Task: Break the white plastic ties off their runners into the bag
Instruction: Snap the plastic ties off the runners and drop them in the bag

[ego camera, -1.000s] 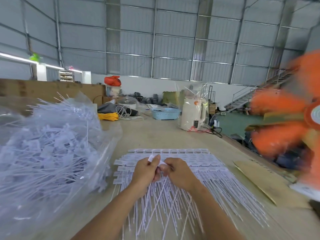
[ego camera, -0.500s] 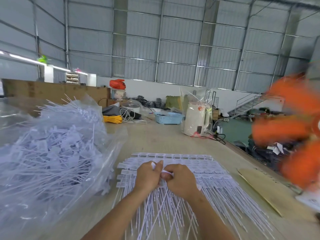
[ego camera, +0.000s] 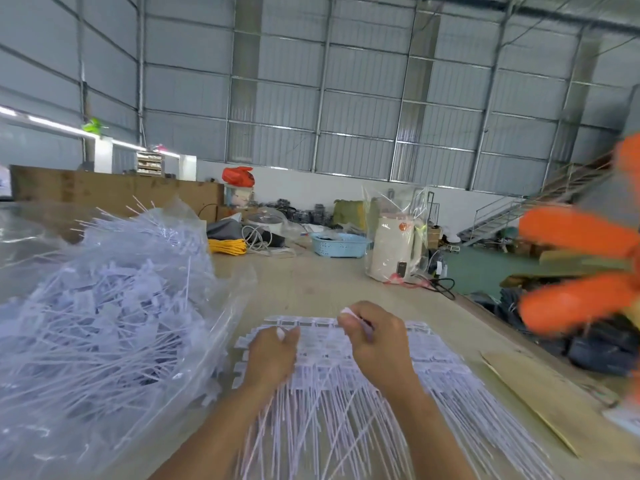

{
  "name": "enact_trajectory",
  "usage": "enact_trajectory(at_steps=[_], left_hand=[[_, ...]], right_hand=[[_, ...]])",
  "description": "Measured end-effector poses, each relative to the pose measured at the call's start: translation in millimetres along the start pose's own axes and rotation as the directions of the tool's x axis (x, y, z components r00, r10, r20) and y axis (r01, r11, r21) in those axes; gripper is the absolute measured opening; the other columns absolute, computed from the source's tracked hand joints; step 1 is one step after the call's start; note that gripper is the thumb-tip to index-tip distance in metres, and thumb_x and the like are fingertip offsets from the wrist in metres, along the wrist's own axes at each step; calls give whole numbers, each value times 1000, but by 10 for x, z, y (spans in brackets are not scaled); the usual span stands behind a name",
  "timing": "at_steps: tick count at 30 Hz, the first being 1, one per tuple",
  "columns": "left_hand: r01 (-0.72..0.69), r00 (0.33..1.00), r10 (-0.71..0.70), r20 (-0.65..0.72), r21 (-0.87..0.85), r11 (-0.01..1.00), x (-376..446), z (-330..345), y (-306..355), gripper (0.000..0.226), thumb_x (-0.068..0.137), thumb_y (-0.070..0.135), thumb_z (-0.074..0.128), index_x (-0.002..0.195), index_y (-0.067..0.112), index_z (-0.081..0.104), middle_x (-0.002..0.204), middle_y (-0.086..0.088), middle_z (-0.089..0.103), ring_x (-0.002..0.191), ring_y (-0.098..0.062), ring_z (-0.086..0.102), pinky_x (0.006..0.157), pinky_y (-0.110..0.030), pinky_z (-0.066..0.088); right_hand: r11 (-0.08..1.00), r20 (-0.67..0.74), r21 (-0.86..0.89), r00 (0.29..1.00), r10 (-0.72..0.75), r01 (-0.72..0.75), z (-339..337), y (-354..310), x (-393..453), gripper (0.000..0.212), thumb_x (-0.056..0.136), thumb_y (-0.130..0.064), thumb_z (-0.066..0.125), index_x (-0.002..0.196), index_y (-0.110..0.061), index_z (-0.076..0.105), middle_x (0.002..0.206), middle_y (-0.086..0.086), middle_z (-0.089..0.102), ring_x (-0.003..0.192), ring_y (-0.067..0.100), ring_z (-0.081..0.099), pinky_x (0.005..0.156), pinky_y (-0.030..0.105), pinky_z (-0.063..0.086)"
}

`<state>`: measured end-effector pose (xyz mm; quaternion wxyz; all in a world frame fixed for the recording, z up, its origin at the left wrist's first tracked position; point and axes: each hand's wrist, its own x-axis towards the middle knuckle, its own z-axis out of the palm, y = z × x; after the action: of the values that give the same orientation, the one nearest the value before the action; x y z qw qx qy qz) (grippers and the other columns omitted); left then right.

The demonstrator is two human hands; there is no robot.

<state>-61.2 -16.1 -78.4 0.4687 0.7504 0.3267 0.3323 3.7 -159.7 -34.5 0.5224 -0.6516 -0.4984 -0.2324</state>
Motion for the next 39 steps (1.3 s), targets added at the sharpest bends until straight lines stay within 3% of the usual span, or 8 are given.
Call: enact_trajectory(at_steps=[4, 11, 16, 19, 25, 29, 35, 39], left_hand=[[71, 988, -19, 152, -347, 935, -216, 213, 234, 36, 98, 29, 50, 69, 12, 63, 43, 0, 58, 34, -11, 49, 37, -16, 35], [157, 946, 7, 324, -477, 865, -278, 215, 255, 67, 75, 71, 44, 69, 12, 74, 66, -17, 67, 53, -24, 59, 52, -29, 46], [108, 940, 65, 334, -475, 874, -248, 147, 162, 47, 79, 53, 60, 79, 8, 74, 64, -12, 67, 52, -17, 59, 45, -22, 43], [108, 976, 1, 219, -484, 868, -190, 132, 125, 36, 91, 38, 59, 76, 6, 68, 51, -8, 58, 36, -12, 47, 37, -17, 33], [-115, 968, 174, 180, -297, 948, -236, 187, 110, 38, 95, 28, 56, 65, 5, 59, 42, -1, 53, 35, -7, 44, 38, -18, 35], [-133, 967, 183, 179, -259, 957, -232, 176, 109, 39, 94, 25, 57, 67, -3, 58, 51, -13, 53, 38, -13, 43, 41, -20, 36], [-22, 979, 74, 192, -260, 965, -189, 173, 123, 42, 94, 23, 58, 56, 11, 46, 53, -9, 47, 35, -10, 37, 41, -19, 29], [-75, 980, 101, 173, -150, 986, -181, 179, 104, 46, 94, 24, 58, 51, 16, 45, 41, 2, 44, 39, -13, 38, 49, -25, 30]], right_hand=[[991, 122, 38, 985, 124, -130, 32, 36, -47, 35, 91, -8, 57, 62, -28, 54, 69, -8, 49, 67, 9, 48, 65, 27, 39], [971, 276, -23, 932, 236, -239, 141, 151, -122, 21, 94, -18, 52, 93, -5, 68, 87, -3, 38, 92, 7, 40, 77, 17, 32], [967, 420, -15, 876, 238, -255, 162, 165, -164, 26, 95, -6, 46, 113, -3, 64, 100, 11, 46, 101, 21, 46, 81, 10, 33], [931, 465, 54, 834, 297, -362, 132, 152, -137, 29, 94, -4, 47, 121, 1, 58, 113, 21, 61, 94, 26, 57, 80, 24, 42], [924, 490, -155, 785, 380, -351, 127, 218, -175, 39, 94, -19, 51, 57, -9, 58, 58, 6, 57, 46, 5, 50, 59, 30, 44], [938, 453, -204, 822, 346, -282, 162, 266, -188, 33, 91, -19, 54, 72, 6, 63, 74, 24, 63, 65, 30, 56, 63, 35, 43], [914, 413, -361, 847, 334, -184, 243, 312, -202, 25, 90, -23, 53, 67, -14, 57, 65, 1, 51, 66, 19, 48, 58, 30, 37], [882, 412, -469, 871, 269, -51, 248, 305, -218, 22, 93, -28, 48, 81, -16, 62, 87, 5, 65, 82, 25, 57, 58, 26, 29]])
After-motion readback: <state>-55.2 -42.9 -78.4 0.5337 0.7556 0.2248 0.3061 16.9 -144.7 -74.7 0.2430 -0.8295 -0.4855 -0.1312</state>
